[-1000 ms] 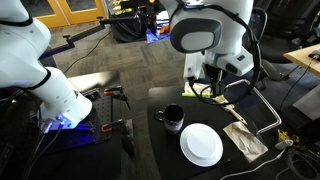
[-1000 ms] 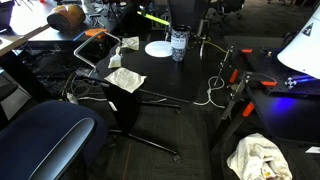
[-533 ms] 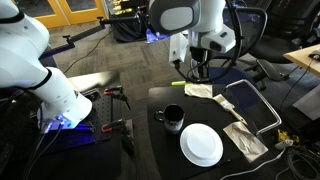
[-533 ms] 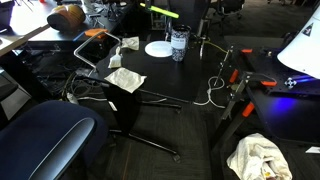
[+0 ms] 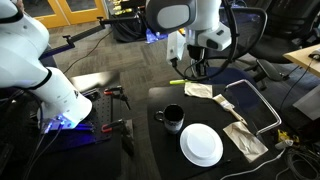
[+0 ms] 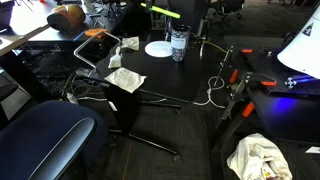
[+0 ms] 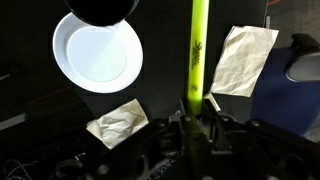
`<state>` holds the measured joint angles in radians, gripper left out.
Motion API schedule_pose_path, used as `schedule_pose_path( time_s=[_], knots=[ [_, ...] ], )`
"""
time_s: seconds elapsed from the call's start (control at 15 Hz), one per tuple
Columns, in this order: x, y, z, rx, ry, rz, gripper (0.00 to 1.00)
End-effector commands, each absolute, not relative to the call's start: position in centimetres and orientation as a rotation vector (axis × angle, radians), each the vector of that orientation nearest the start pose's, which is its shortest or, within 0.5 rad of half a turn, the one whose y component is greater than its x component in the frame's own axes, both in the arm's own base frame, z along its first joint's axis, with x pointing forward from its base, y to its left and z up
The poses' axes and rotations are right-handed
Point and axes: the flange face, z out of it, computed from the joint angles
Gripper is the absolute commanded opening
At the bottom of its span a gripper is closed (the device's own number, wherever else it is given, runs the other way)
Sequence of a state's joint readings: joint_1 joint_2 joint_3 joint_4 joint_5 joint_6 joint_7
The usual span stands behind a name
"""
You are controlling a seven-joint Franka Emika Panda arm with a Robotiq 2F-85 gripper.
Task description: Remove the marker from the cup and put it on the table, then move the cup to the right and put the marker in the cup
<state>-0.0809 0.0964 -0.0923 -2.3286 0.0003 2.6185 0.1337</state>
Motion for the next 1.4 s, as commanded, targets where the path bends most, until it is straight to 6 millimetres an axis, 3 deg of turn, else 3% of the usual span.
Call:
schedule_pose_path(
  time_s=[0.0, 0.27, 0.8, 1.33],
  knots=[
    [52.5, -8.9, 31.4, -3.097, 0.628, -0.380, 0.04],
    [52.5, -8.4, 31.5, -3.068, 0.838, -0.510, 0.04],
    [52.6, -9.6, 32.2, -3.032, 1.278, -0.752, 0.04],
    [52.0, -7.2, 31.2, -2.927, 1.703, -1.021, 0.04]
  ],
)
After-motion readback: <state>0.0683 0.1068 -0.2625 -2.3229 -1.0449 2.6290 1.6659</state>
